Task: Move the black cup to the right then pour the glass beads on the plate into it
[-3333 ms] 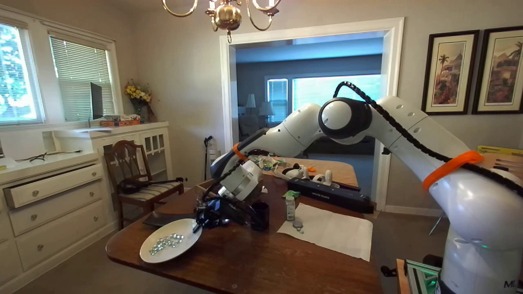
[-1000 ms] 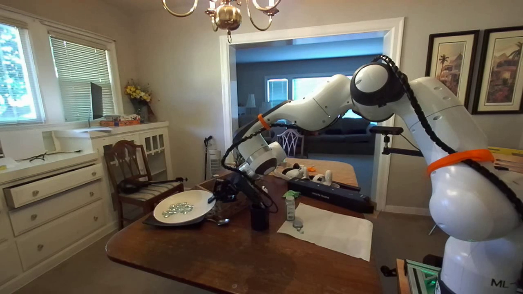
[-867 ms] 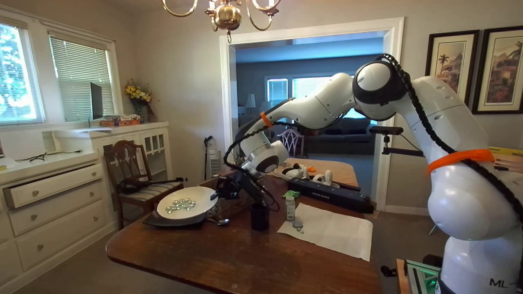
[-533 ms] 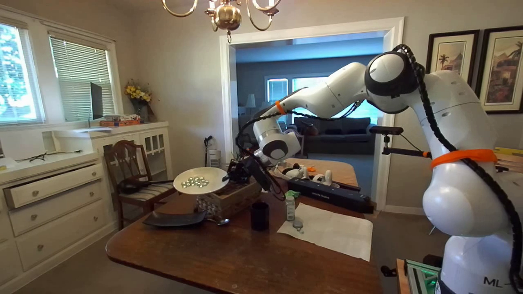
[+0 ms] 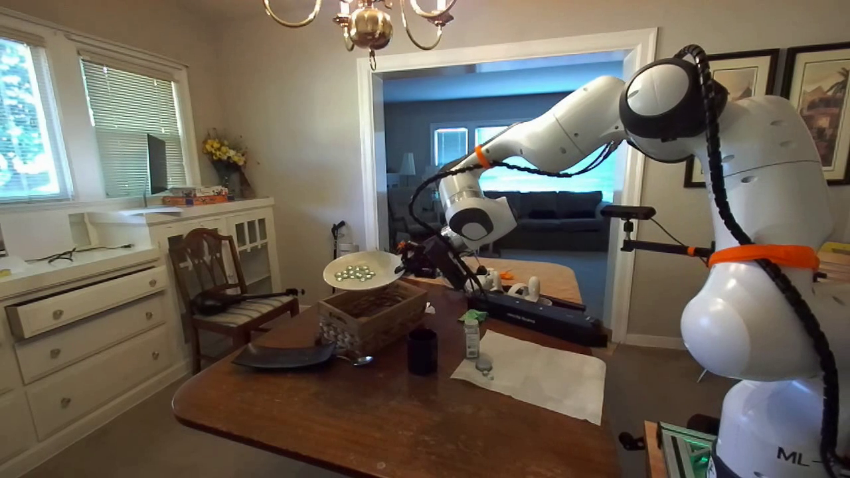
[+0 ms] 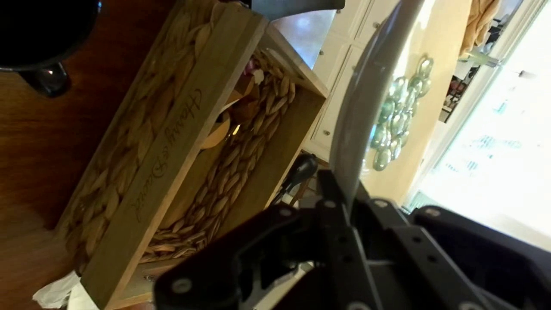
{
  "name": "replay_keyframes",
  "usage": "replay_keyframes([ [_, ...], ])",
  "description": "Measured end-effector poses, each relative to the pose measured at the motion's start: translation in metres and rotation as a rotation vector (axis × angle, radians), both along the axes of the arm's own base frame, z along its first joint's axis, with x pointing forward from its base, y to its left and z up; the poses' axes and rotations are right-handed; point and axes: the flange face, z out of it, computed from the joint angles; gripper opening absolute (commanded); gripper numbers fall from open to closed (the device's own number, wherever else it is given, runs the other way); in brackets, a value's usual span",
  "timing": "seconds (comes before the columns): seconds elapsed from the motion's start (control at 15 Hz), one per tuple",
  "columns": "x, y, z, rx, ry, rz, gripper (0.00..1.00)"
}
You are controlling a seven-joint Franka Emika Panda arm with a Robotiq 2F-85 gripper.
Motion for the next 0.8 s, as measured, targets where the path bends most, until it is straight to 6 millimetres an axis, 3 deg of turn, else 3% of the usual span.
replay_keyframes([
  [0.07, -0.001, 0.001, -0.001, 0.001, 0.003, 0.002, 0.02],
  [0.47, -0.006, 0.004, -0.019, 0.013, 0.037, 0.009, 0.02],
  [0.8, -0.028, -0.002, -0.037, 0.019, 0.086, -0.009, 0.02],
])
